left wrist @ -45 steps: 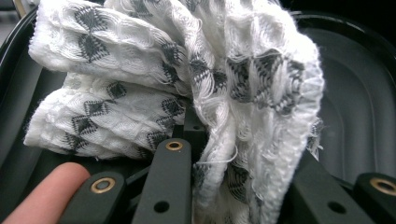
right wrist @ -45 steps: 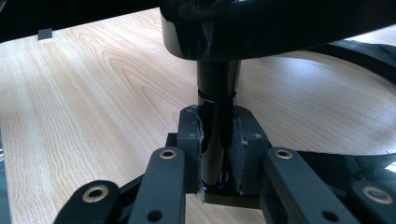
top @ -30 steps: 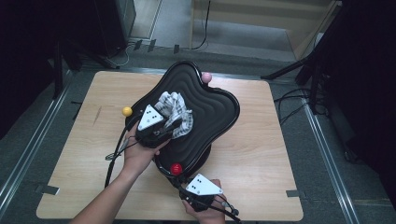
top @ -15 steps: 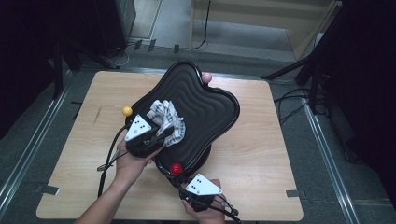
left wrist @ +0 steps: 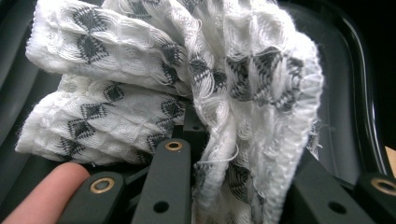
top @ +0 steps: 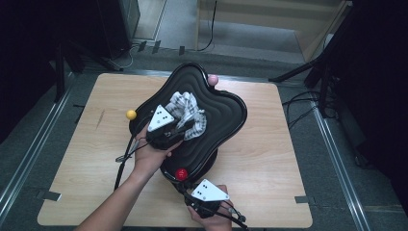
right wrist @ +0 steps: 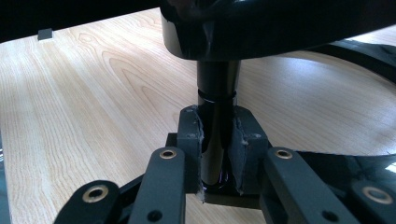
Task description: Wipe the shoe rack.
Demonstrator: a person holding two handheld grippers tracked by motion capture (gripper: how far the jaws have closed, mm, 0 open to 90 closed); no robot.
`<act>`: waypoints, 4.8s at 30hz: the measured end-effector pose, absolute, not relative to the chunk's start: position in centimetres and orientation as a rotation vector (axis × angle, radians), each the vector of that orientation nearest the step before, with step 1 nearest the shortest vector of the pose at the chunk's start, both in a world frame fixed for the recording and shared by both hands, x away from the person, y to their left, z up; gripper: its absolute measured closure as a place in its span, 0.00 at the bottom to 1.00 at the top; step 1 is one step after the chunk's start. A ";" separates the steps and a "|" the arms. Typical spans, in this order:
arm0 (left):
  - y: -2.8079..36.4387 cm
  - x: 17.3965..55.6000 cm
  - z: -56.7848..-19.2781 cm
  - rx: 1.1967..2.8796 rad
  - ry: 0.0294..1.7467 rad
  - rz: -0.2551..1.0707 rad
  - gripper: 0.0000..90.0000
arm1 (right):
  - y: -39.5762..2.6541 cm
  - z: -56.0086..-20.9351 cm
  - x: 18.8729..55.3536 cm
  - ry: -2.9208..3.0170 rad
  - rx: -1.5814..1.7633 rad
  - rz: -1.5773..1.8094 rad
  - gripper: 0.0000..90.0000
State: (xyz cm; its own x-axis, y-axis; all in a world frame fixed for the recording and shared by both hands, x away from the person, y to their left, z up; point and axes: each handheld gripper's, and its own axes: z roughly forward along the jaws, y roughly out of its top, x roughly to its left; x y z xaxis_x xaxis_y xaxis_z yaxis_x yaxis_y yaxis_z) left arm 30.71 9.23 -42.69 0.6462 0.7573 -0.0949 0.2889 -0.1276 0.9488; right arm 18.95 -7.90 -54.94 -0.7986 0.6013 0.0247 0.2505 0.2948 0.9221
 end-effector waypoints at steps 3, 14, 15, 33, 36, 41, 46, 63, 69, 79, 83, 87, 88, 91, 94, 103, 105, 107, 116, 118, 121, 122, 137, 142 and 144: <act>8.3 31.5 -42.0 1.706 0.848 0.499 0.84 | -7.9 -54.9 19.0 2.243 0.770 1.506 0.85; 4.7 34.5 -39.5 1.718 0.820 0.507 0.84 | -7.9 -54.9 19.0 2.242 0.763 1.507 0.84; 4.4 34.7 -39.2 1.718 0.821 0.505 0.84 | -7.9 -54.9 19.0 2.242 0.763 1.507 0.84; 1.4 33.8 -38.9 1.734 0.719 0.443 0.82 | -7.9 -54.9 19.0 2.243 0.764 1.505 0.85; 1.4 33.5 -39.0 1.736 0.713 0.436 0.82 | -7.9 -54.9 19.0 2.243 0.762 1.504 0.84; 2.1 32.9 -39.6 1.742 0.703 0.428 0.82 | -7.9 -54.9 19.0 2.242 0.761 1.504 0.84; 3.2 32.5 -40.2 1.749 0.700 0.423 0.82 | -7.9 -54.9 19.0 2.242 0.761 1.504 0.84; 8.5 29.1 -43.1 1.795 0.715 0.379 0.82 | -7.9 -54.9 19.0 2.246 0.766 1.501 0.85; 11.1 27.9 -44.2 1.774 0.791 0.374 0.87 | -7.9 -54.9 19.0 2.243 0.762 1.501 0.84; 13.2 24.8 -45.9 1.771 0.817 0.270 0.88 | -7.9 -54.9 19.0 2.244 0.762 1.501 0.84; 13.1 23.7 -46.1 1.804 0.799 0.276 0.88 | -7.9 -54.9 19.0 2.244 0.763 1.501 0.84; 13.0 23.0 -46.4 1.814 0.793 0.296 0.88 | -7.9 -54.9 19.0 2.243 0.765 1.500 0.84; 13.0 23.1 -46.4 1.815 0.795 0.290 0.88 | -7.9 -54.9 19.0 2.242 0.765 1.500 0.84; 12.8 23.6 -46.2 1.812 0.791 0.284 0.87 | -7.9 -54.9 19.0 2.244 0.763 1.500 0.84; 12.3 24.2 -45.8 1.810 0.777 0.285 0.87 | -7.9 -54.9 19.0 2.243 0.763 1.499 0.84; 9.5 26.5 -43.5 1.872 0.709 0.287 0.87 | -7.8 -54.9 19.0 2.246 0.766 1.501 0.84; 8.8 27.0 -43.0 1.886 0.696 0.295 0.87 | -7.8 -54.9 19.0 2.246 0.766 1.503 0.84; 8.0 27.6 -42.4 1.899 0.682 0.311 0.87 | -7.8 -54.9 19.0 2.247 0.768 1.505 0.85; 4.5 30.3 -39.9 1.925 0.643 0.354 0.86 | -7.8 -54.9 19.0 2.244 0.759 1.505 0.85; 3.8 30.8 -39.5 1.925 0.635 0.367 0.86 | -7.8 -54.9 19.1 2.245 0.759 1.506 0.85; 2.6 31.6 -38.8 1.914 0.630 0.370 0.86 | -7.8 -54.9 19.1 2.245 0.759 1.506 0.85; 2.2 31.9 -38.7 1.902 0.637 0.353 0.86 | -7.8 -54.9 19.1 2.245 0.759 1.506 0.84; 3.0 30.5 -39.9 1.863 0.667 0.303 0.86 | -7.8 -54.9 19.0 2.245 0.759 1.504 0.84; 4.9 29.2 -40.8 1.885 0.677 0.299 0.86 | -7.8 -54.9 19.0 2.247 0.763 1.504 0.85; 5.8 28.8 -41.3 1.886 0.678 0.275 0.87 | -7.8 -54.9 19.0 2.246 0.763 1.504 0.84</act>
State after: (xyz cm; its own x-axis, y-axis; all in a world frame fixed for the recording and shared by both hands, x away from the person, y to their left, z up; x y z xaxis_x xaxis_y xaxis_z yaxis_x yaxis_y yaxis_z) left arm 28.76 5.79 -41.34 0.8119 0.5714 -0.1196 0.3270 -0.2754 0.9040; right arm 19.02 -7.76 -54.94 -0.8017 0.5973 0.0220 0.2478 0.2986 0.9216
